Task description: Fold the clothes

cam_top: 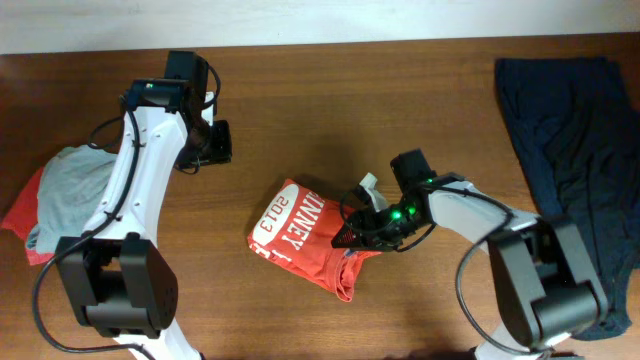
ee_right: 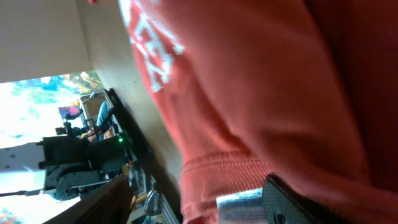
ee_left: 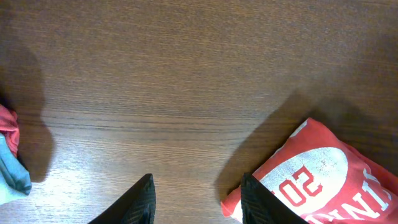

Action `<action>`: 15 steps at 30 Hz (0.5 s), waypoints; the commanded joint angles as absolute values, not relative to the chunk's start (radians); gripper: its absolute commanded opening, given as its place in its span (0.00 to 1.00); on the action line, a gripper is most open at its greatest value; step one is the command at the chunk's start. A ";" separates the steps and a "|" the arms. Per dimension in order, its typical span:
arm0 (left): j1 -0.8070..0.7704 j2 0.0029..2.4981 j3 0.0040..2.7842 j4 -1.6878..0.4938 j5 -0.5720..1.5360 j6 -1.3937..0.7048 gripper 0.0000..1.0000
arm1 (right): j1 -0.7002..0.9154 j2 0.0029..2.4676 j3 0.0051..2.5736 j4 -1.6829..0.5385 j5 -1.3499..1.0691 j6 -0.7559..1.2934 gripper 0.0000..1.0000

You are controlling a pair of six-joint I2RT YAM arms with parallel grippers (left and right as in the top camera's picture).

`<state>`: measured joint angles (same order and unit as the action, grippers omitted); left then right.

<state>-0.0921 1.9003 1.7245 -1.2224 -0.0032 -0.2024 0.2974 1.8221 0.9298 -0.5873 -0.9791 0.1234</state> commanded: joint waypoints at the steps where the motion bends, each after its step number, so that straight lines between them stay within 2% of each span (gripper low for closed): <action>1: -0.091 1.897 1.742 -1.227 0.004 -0.186 0.44 | 0.303 1.927 0.913 -0.558 -0.955 0.113 0.72; 8: -0.091 1.897 1.742 -1.235 0.005 -0.186 0.45 | 0.265 1.987 0.915 -0.590 -0.825 0.112 0.71; 9: -0.091 1.897 1.742 -1.236 0.010 -0.186 0.50 | 0.256 1.987 0.915 -0.590 -0.799 0.111 0.71; 15: -0.091 1.897 1.736 -1.246 0.159 -0.114 0.58 | 0.243 1.987 0.968 -0.631 -0.701 0.019 0.71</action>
